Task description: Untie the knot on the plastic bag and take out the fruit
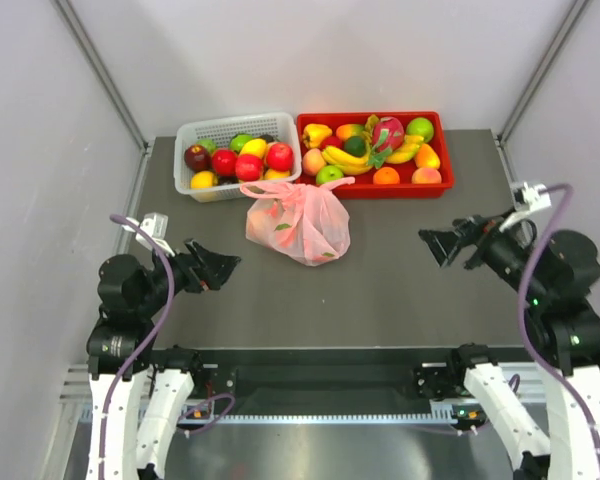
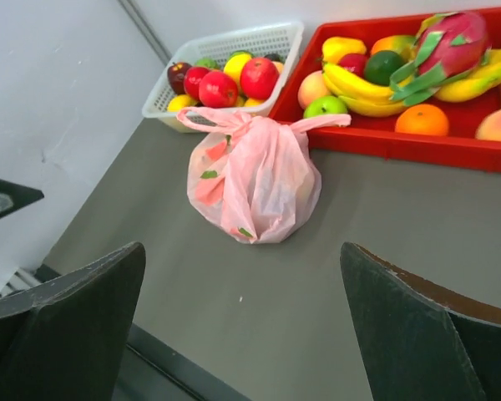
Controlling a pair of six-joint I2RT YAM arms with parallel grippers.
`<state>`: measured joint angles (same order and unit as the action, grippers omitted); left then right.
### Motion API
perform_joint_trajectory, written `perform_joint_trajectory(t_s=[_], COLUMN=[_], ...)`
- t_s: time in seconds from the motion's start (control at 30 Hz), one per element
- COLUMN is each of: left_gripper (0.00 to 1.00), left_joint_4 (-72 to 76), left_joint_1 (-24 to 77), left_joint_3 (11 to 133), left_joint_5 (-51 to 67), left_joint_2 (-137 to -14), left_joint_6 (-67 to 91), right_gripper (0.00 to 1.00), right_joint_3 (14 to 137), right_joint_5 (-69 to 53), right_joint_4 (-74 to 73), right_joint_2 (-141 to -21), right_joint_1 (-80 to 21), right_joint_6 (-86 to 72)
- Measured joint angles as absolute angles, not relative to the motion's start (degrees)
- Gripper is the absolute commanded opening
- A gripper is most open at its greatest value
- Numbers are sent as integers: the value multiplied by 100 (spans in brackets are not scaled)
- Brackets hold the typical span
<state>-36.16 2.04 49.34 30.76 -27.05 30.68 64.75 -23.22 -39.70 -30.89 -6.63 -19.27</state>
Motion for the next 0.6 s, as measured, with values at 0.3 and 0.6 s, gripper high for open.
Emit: perform_joint_trajectory(t_s=[0.3, 0.6], left_gripper=[99, 99], left_joint_4=[-3771, -3798], left_joint_1=[207, 211], left_joint_3=[4683, 4477], left_joint_5=[3041, 2945], left_joint_2=[-2530, -2534], left_joint_6=[3009, 3013], right_gripper=[100, 100], right_joint_3=[6055, 7435], right_joint_5=[-2152, 449], right_joint_4=[-3225, -3109], right_joint_2=[-4829, -7655], right_joint_1=[-1516, -4062], right_joint_6=[-2123, -1682])
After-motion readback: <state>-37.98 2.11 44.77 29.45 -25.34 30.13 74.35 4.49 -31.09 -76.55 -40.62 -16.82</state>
